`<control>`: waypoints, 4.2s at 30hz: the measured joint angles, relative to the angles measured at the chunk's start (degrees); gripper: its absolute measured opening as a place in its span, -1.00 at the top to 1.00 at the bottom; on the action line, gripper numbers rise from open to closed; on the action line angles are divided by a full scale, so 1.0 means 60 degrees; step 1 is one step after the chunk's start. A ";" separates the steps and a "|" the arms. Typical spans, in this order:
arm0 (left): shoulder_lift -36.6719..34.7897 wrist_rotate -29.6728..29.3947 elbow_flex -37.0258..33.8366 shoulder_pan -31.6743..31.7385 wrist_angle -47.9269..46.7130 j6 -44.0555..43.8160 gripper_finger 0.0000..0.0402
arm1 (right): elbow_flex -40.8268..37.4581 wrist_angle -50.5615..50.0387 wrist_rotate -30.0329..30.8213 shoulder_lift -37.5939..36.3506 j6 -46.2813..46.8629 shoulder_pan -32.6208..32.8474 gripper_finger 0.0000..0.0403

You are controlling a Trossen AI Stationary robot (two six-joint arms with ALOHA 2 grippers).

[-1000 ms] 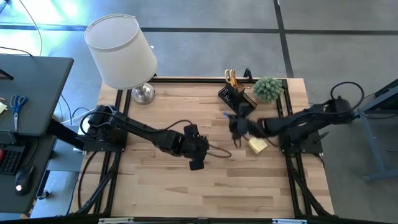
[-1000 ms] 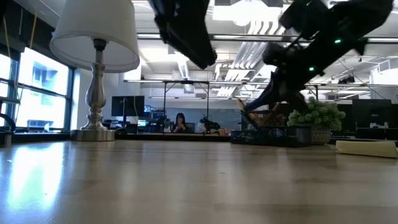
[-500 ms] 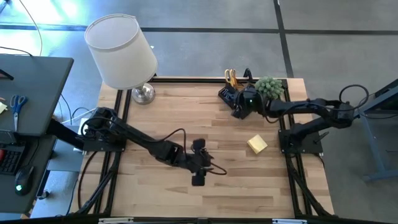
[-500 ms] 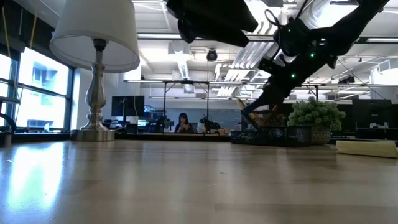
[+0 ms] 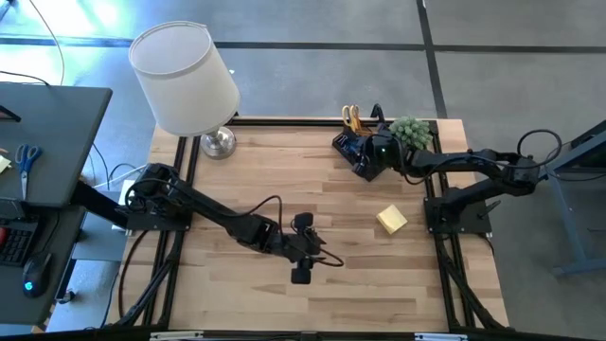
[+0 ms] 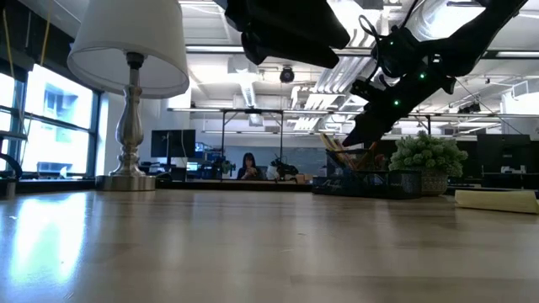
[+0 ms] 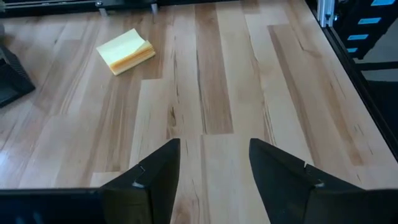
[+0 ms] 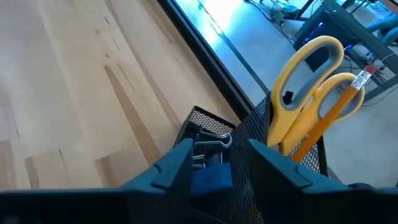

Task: Pick and place office supplies into organizer
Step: Put the blue eraser into the desk organizer, then put the yellow sticky note into the desk organizer

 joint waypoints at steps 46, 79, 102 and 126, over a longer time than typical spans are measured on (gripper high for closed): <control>-0.1005 -0.0249 -0.0004 0.0025 -0.1046 0.1038 0.11 | 0.3018 -0.5816 0.2055 0.1082 -0.3335 0.1129 0.76; -0.4364 0.1541 -0.5548 0.0543 0.4907 -0.0007 0.11 | 0.4891 -0.6126 0.2676 0.4328 -0.5841 0.0849 0.99; -0.4360 0.1500 -0.5544 0.0482 0.5055 -0.0218 0.11 | 0.2813 -1.0088 -0.1528 -0.1856 0.3385 0.3166 1.00; -0.4353 0.1332 -0.5537 0.0355 0.4916 -0.0328 0.11 | 0.0674 -1.1504 -0.1786 -0.2101 0.9397 0.4264 0.23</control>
